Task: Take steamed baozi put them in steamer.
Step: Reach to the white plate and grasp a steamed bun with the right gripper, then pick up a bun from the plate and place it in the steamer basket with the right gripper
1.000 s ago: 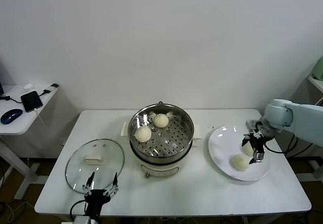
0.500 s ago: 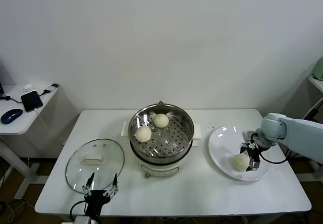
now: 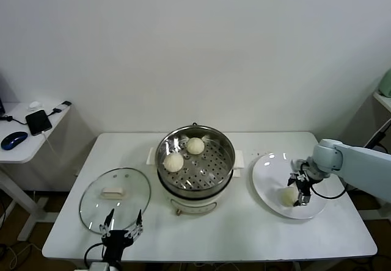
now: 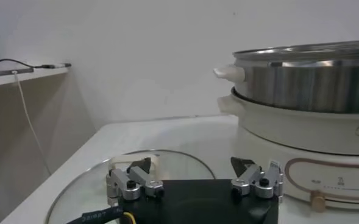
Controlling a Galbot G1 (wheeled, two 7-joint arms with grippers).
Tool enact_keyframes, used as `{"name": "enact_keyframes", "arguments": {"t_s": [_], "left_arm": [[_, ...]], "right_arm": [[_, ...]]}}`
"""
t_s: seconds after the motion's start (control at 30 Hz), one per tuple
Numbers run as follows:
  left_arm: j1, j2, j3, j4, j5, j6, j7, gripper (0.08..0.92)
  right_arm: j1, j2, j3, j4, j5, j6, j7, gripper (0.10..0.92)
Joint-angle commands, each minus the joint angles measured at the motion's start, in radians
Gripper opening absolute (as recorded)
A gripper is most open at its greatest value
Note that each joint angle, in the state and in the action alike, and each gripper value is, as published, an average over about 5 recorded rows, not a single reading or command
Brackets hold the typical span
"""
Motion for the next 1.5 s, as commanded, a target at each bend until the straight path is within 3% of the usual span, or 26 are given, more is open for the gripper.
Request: {"name": "enact_keyframes", "arguments": {"t_s": [0.03,0.37,0.57,0.73,0.87,1.03,1.27,1.5], "left_arm": [[0.0,0.0,0.001,-0.001,0.0,0.0,0.0,0.823],[-0.009,-0.007,0.007,-0.011,0.005,0.011,0.004,0.823],[-0.016,-0.007,0.018,-0.014,0.011,0.02,0.007,0.823],[-0.017,-0.002,0.02,-0.015,0.011,0.02,0.007,0.823],[-0.016,0.001,0.019,-0.012,0.01,0.019,0.006,0.823],[-0.016,-0.002,0.018,-0.012,0.009,0.018,0.005,0.823],[-0.011,-0.003,0.01,-0.015,0.007,0.018,0.003,0.823],[-0.007,-0.013,0.008,-0.022,0.007,0.019,0.003,0.823]], "right_arm": [[-0.005,0.001,0.012,-0.003,-0.002,0.006,-0.015,0.708],[0.339,0.047,-0.128,0.005,0.048,0.109,-0.14,0.654],[0.689,0.262,-0.269,-0.015,0.203,0.3,-0.231,0.653],[0.813,0.448,-0.243,0.027,0.234,0.465,-0.267,0.653],[0.798,0.585,-0.2,0.154,0.18,0.58,-0.267,0.653],[0.659,0.679,-0.16,0.236,-0.015,0.721,-0.237,0.653],[0.444,0.715,-0.144,0.184,-0.235,0.805,-0.165,0.653],[0.325,0.746,-0.135,0.075,-0.308,0.815,-0.11,0.653]]}}
